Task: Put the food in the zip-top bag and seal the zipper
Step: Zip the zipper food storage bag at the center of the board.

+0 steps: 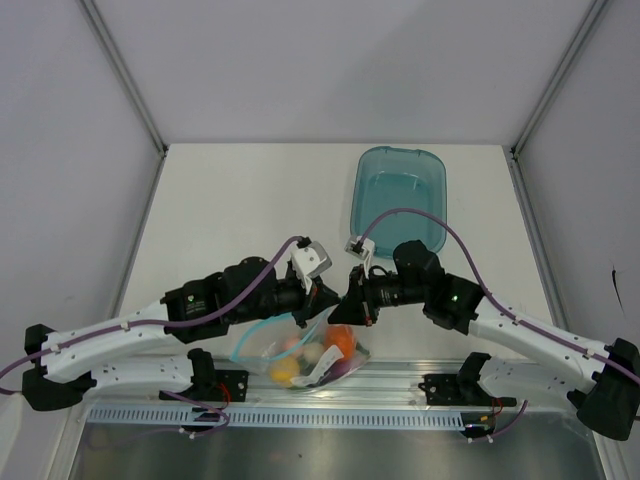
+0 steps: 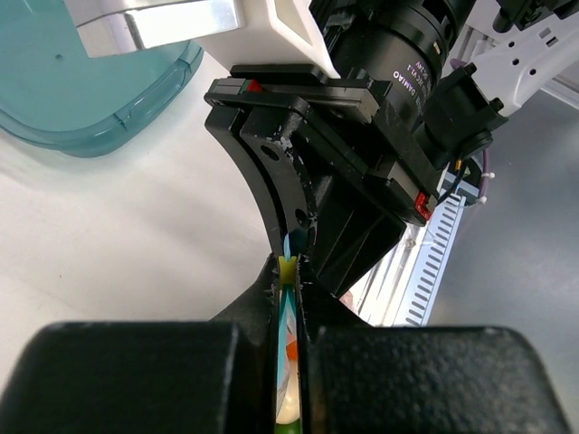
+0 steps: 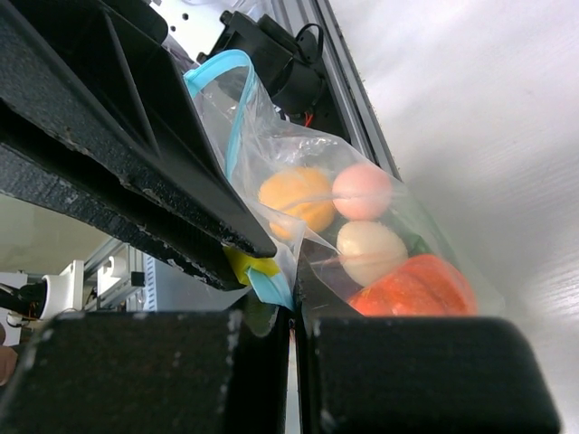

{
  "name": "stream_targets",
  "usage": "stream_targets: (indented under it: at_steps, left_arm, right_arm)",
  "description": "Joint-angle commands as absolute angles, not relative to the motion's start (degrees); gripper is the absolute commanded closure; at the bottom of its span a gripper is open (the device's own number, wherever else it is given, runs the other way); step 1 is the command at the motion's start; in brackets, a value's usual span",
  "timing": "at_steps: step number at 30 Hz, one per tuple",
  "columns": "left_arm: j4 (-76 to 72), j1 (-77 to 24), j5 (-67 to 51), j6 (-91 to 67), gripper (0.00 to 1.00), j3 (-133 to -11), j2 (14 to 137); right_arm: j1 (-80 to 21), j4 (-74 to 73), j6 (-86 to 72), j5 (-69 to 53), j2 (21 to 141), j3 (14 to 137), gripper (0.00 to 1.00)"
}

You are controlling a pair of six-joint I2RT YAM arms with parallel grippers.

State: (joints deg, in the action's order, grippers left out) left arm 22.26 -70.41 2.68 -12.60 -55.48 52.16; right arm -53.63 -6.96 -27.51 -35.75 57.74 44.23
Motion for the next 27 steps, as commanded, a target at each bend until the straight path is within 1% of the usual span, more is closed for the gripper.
stream_targets:
  at_steps: [1, 3, 4, 5, 10, 12, 15, 16, 17, 22, 27]
  left_arm:
    - [22.1, -70.1, 0.8, -13.5, 0.94, -55.5, 52.8]
    - [22.1, -70.0, 0.9, -13.6, 0.89, -55.4, 53.0]
    - [22.1, -70.0, 0.9, -13.6, 0.82, -55.3, 52.9]
    - [22.1, -70.0, 0.9, -13.6, 0.8, -55.1, 52.9]
    - [22.1, -69.8, 0.8, -13.7, 0.73, -54.9, 52.7]
    - [22.1, -69.8, 0.6, -13.7, 0.75, -54.7, 52.7]
    - [22.1, -69.6, 0.4, -13.8, 0.87, -54.4, 52.6]
    - [21.9, -69.5, 0.4, -13.9, 0.97, -54.4, 52.3]
    - [21.9, -69.5, 0.6, -14.0, 1.0, -54.1, 52.0]
    - [21.8, -69.1, 0.6, -14.6, 0.99, -53.7, 51.2]
    - [22.9, -69.0, 0.5, -15.6, 0.99, -53.4, 52.1]
  right_arm:
    - [-54.1, -2.2, -29.0, -35.0, 56.9, 44.3, 1.0]
    - [-54.2, -2.5, -29.0, -35.0, 56.9, 44.4, 1.0]
    - [-54.2, -2.5, -28.9, -35.0, 56.9, 44.4, 1.0]
    - [-54.2, -2.5, -28.9, -35.0, 56.8, 44.4, 1.0]
    - [-54.3, -2.7, -28.9, -34.9, 56.8, 44.3, 1.0]
    - [-54.3, -2.7, -29.0, -35.0, 56.8, 44.4, 1.0]
    - [-54.3, -2.7, -29.1, -34.9, 56.7, 44.5, 1.0]
    - [-54.3, -3.1, -29.0, -34.7, 56.6, 44.6, 1.0]
    - [-54.3, -3.6, -28.8, -34.1, 56.6, 44.6, 1.0]
    - [-54.5, -3.8, -29.8, -30.2, 55.6, 44.1, 1.0]
    - [-55.1, -0.6, -32.9, -22.8, 51.7, 41.5, 1.0]
